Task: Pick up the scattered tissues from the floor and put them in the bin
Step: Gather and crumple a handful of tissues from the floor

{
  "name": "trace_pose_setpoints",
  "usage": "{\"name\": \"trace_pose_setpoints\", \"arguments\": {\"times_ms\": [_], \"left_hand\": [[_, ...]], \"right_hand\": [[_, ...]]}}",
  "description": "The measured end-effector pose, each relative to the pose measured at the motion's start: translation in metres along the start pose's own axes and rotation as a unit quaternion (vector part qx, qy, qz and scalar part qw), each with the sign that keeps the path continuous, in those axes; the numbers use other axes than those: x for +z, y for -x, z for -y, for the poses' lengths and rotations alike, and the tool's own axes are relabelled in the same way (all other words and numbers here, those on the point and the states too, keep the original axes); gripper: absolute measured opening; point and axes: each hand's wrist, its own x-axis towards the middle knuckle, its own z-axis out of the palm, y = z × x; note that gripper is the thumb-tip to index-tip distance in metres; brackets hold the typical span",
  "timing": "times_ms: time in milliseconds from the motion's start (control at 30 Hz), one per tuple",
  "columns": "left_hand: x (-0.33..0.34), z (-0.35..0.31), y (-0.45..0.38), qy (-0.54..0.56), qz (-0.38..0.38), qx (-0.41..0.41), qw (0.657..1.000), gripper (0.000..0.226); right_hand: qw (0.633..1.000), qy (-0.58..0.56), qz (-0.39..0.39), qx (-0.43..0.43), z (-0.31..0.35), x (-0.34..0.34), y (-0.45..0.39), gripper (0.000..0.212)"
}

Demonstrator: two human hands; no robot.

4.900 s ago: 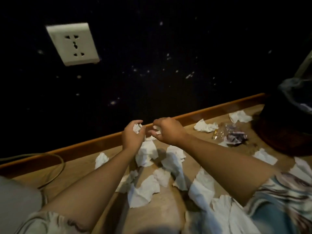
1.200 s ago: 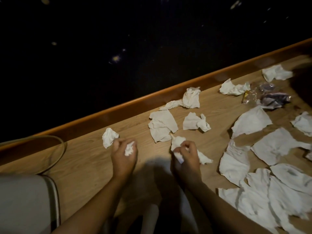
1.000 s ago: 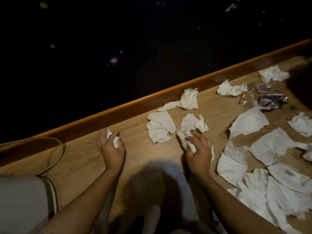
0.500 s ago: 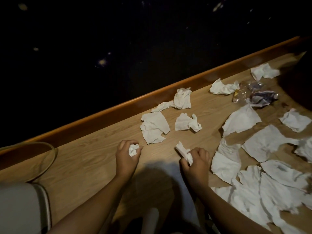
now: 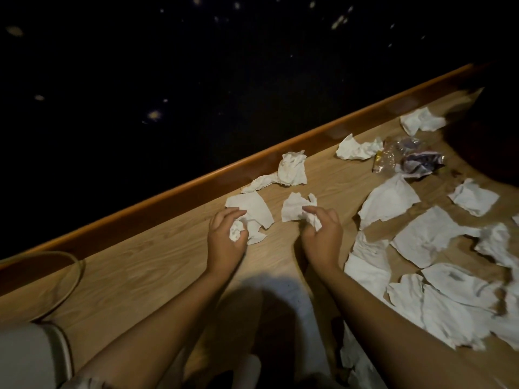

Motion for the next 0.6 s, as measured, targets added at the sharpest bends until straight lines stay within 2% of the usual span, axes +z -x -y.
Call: {"name": "trace_pose_setpoints", "arguments": {"times_ms": [100,267,367,500,600], "left_hand": [[0.004,0.002,-0.009,-0.027,0.031,-0.005,0.999,0.038],[0.008,0.012,-0.01,-0.101,0.1,-0.037,0.989,0.079],[0.012,0.017,-0.004,-0.107,0.108,-0.042,0.988,0.077],[0.011,0.021,0.002,-0.087,0.08,-0.048,0.992,0.069],[0.006,0.025,0.006,-0.045,0.057,-0.06,0.996,0.071]], "right_hand": [[0.999,0.036,-0.017,0.014,0.008,-0.001,-0.026,0.026],[0.989,0.149,0.009,0.008,-0.005,0.008,-0.055,0.059],[0.977,0.205,0.065,0.013,-0.018,0.017,-0.054,0.063],[0.967,0.238,0.088,0.021,-0.029,0.03,-0.033,0.055],[0.97,0.231,0.081,-0.001,-0.031,0.035,-0.018,0.035]]}}
